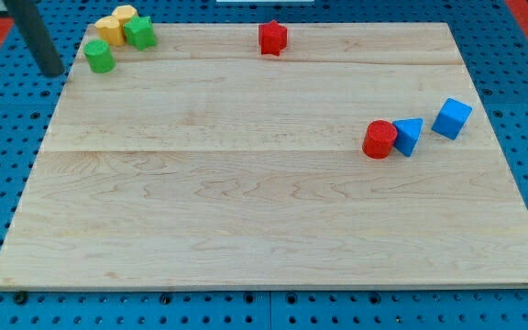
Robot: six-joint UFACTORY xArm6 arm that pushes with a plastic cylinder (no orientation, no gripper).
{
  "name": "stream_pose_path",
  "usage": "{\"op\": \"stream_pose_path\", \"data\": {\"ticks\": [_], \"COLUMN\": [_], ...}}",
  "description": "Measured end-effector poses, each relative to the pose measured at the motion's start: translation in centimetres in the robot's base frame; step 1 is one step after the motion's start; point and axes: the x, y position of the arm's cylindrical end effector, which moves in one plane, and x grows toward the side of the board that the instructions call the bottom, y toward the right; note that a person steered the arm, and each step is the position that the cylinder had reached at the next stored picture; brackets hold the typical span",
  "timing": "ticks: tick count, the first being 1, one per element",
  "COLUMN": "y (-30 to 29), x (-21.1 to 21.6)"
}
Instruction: Move yellow heart closer to red star
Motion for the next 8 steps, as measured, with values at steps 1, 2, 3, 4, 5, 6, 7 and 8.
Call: {"op": "stream_pose_path", "data": {"ticks": [1,2,3,4,5,6,7,8], "y": [0.0,0.0,2.2,7.2,8.1,8.9,9.0,5.7], "x": [-8.4,-8.4,-8.1,-7.7,-6.4,-4.2,-3.6,-3.1]}}
